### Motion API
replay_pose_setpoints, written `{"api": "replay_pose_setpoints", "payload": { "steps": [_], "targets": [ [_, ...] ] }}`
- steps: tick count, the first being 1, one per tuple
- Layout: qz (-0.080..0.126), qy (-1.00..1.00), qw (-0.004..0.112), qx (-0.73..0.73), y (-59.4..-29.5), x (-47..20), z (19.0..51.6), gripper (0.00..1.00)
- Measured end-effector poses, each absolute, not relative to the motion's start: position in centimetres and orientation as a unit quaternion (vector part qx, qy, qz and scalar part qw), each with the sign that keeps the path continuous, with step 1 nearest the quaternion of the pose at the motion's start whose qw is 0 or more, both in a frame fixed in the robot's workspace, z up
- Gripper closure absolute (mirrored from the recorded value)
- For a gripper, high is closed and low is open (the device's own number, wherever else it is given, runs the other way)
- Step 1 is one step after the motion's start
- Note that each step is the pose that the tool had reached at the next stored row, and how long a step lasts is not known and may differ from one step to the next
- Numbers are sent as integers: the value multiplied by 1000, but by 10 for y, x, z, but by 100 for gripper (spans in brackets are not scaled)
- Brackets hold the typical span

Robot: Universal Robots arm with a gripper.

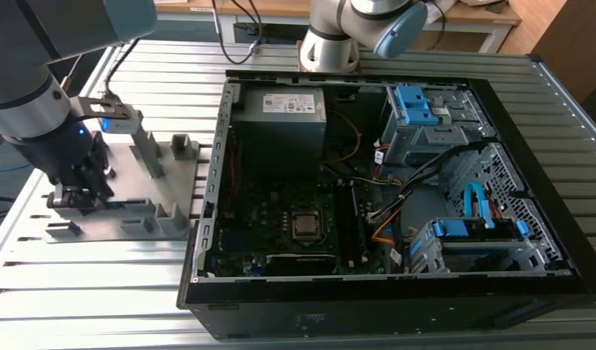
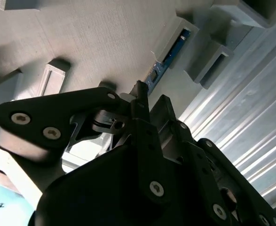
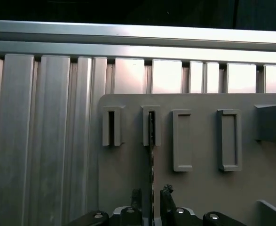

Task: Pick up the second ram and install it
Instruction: 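Pick up the second ram and move it above second insertion slot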

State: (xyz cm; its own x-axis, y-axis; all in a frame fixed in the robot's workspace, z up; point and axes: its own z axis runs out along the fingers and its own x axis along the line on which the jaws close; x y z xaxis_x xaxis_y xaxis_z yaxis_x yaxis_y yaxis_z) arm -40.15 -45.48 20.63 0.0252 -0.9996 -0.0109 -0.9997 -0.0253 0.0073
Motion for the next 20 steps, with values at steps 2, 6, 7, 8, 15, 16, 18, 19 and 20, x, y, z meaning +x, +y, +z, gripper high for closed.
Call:
{"api": "replay_pose_setpoints", "payload": {
  "steps": [2, 6, 7, 8, 15, 16, 18, 19, 20],
  "targets": [
    [7, 698, 1, -716, -455, -401, 203, 70],
    [7, 698, 1, -716, -455, -401, 196, 70],
    [7, 698, 1, -716, -455, -401, 194, 70],
    [7, 698, 1, -716, -455, -401, 193, 70],
    [7, 698, 1, -716, -455, -401, 193, 72],
    [7, 698, 1, -716, -455, -401, 193, 72],
    [7, 698, 1, -716, -455, -401, 193, 84],
    [7, 698, 1, -716, -455, -401, 193, 86],
    [7, 698, 1, -716, -455, -401, 193, 86]
  ]
}}
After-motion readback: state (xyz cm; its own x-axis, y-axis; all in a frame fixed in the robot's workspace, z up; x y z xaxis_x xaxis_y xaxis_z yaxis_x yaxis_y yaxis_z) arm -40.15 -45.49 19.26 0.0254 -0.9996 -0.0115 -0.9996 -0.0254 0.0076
